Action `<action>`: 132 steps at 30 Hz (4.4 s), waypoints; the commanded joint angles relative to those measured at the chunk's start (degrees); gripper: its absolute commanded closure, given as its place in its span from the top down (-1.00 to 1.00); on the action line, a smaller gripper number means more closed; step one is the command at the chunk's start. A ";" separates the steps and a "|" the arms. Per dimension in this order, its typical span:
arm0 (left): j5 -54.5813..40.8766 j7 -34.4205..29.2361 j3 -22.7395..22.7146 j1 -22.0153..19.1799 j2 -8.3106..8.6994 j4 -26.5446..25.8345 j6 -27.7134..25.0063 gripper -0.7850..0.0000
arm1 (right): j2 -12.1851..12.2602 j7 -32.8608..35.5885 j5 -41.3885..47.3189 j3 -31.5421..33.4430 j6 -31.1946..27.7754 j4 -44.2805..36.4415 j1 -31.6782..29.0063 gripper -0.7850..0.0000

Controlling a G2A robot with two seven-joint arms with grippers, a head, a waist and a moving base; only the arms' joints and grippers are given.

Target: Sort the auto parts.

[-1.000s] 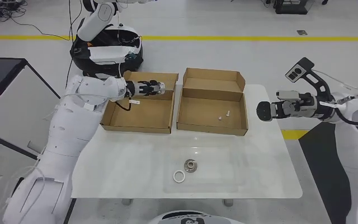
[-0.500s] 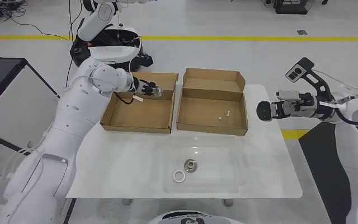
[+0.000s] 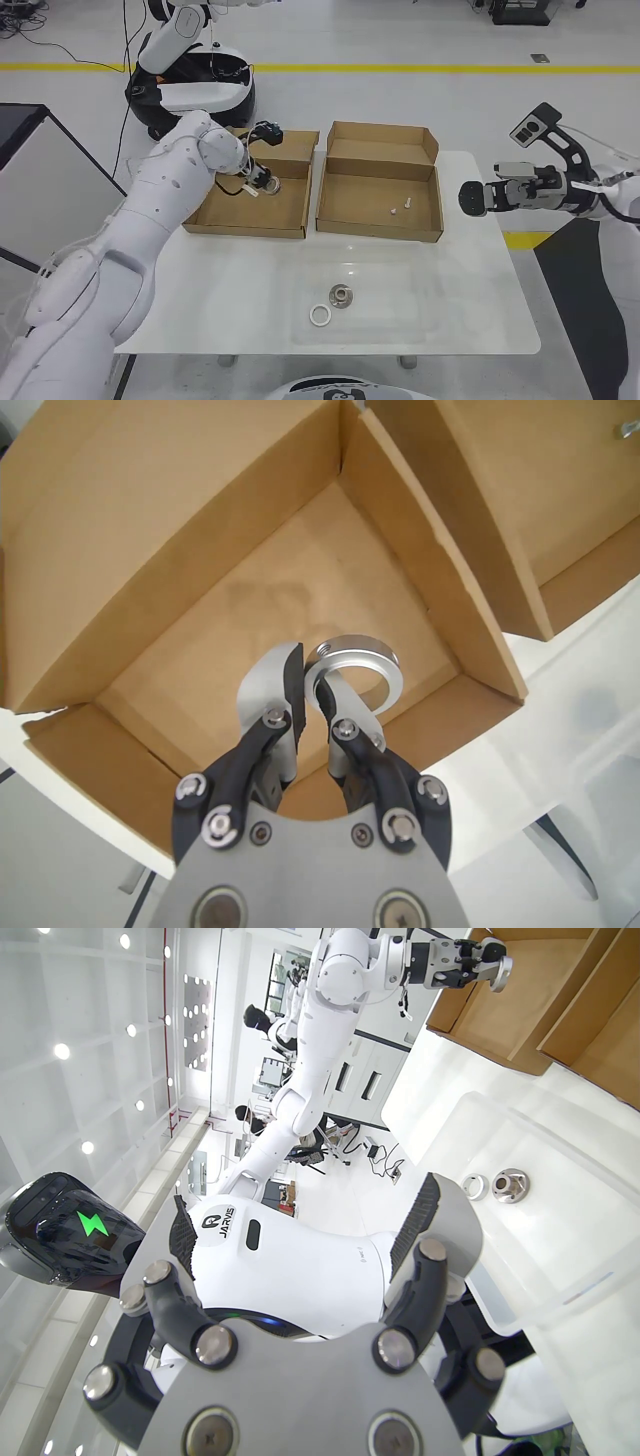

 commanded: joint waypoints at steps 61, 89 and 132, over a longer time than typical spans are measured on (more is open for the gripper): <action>6.85 15.20 8.07 -6.88 -13.11 27.25 -4.78 1.00 | 0.00 0.00 0.00 0.00 0.00 0.00 0.00 1.00; -5.76 -12.58 -11.89 4.26 1.70 -28.89 1.10 1.00 | 0.00 0.00 0.00 0.00 0.00 0.00 0.00 1.00; -6.58 -21.11 -10.28 24.42 10.58 -66.57 13.12 1.00 | 0.00 0.00 0.00 0.00 0.00 0.00 0.00 1.00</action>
